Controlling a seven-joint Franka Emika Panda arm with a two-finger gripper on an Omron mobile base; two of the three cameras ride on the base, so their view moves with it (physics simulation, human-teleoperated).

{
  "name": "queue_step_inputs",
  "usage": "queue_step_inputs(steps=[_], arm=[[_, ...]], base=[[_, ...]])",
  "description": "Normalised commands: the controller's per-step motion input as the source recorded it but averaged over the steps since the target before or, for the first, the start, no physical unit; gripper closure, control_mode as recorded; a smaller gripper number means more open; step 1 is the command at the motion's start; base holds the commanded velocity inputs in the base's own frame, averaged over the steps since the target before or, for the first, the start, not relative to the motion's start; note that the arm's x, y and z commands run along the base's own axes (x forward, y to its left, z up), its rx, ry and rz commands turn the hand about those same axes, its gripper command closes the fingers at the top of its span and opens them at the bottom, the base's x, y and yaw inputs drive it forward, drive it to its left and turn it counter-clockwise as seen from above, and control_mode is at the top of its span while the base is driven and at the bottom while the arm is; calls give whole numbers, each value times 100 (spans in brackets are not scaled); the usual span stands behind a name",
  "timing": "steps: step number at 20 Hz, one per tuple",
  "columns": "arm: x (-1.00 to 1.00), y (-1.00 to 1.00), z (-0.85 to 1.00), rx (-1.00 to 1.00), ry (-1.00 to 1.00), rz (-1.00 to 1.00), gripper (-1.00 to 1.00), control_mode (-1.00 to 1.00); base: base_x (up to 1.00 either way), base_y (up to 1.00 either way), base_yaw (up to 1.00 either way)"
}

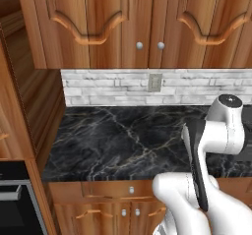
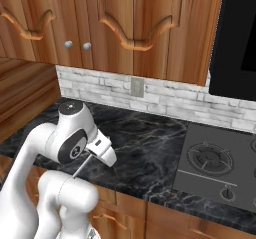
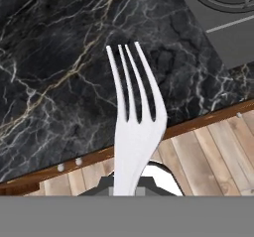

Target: Take the fork and place it on the left side of the plate. Then take the spoon and place it on the right side of the plate. Make sure they're directly next to the plate.

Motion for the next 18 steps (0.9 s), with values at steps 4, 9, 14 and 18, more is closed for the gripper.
queue_step_inputs(steps=[4,9,14,18], arm=[[-1,0,0,0,0,0,100,-100],[0,0,0,0,0,0,100,100],[0,0,0,0,0,0,100,100],[0,0,0,0,0,0,100,100]], base=[[0,0,0],[-28,-7,0],[-75,-36,0],[-75,-48,0]])
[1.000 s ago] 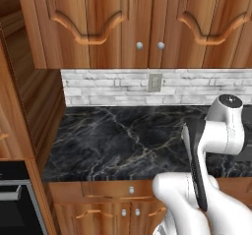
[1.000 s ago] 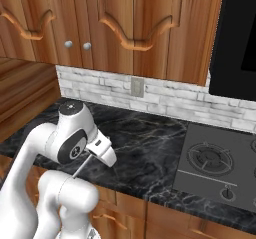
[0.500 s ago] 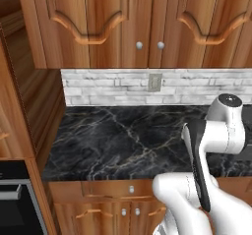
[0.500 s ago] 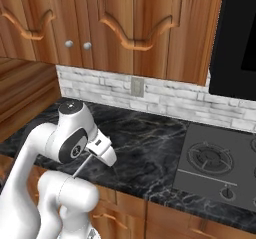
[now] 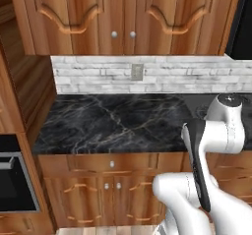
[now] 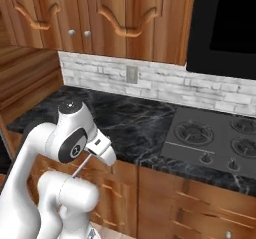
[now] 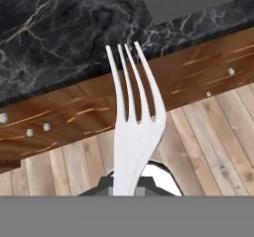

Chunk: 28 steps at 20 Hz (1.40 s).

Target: Take the fork and place it on the left side of the plate. Then take the spoon and place it on the right side of the plate. Make sure they're directly next to the plate.

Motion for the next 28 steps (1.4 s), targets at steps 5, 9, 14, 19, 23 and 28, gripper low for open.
queue_step_inputs(steps=[5,9,14,19,23,28], arm=[[0,0,0,0,0,0,100,100],[0,0,0,0,0,0,100,100],[0,0,0,0,0,0,100,100],[0,0,0,0,0,0,100,100],[0,0,0,0,0,0,100,100],[0,0,0,0,0,0,100,100]], base=[[-45,-66,0],[-31,-85,0],[-30,-98,0],[-44,-100,0],[-51,-100,0],[-48,-100,0]])
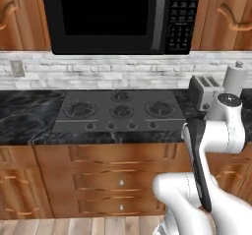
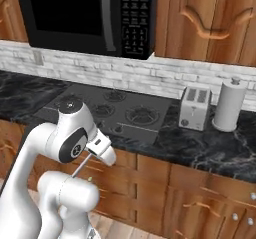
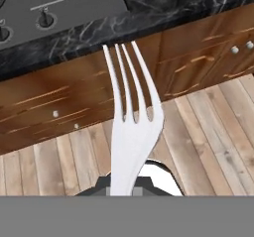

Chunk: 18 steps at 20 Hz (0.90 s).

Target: Take the fork and place it on the left side of the plate. Then take the spoon and place it on the right side of the plate. Make sure they're directly next to the plate.

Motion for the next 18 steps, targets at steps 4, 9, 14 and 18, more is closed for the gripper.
queue_step_inputs(steps=[4,9,14,18], arm=[[0,0,0,0,0,0,100,100],[0,0,0,0,0,0,100,100],[0,0,0,0,0,0,100,100],[0,0,0,0,0,0,100,100]], base=[[-59,-99,0],[-62,-87,0],[-59,-63,0],[-51,-53,0]])
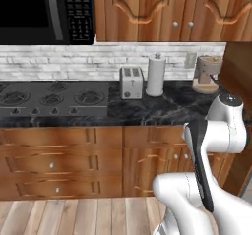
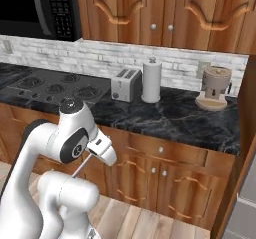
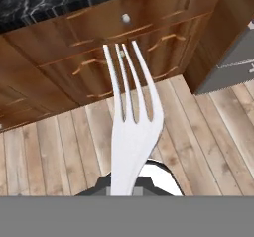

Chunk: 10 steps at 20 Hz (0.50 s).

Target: Take the fork and place it on the left side of the plate. Then take the spoon and place it on the right side of the plate. Make sure they're directly next to the plate.

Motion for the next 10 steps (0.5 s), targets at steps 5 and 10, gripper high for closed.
queue_step_inputs(steps=[5,10], arm=[[0,0,0,0,0,0,100,100],[0,0,0,0,0,0,100,100]], base=[[-41,-40,1],[-57,-61,5]])
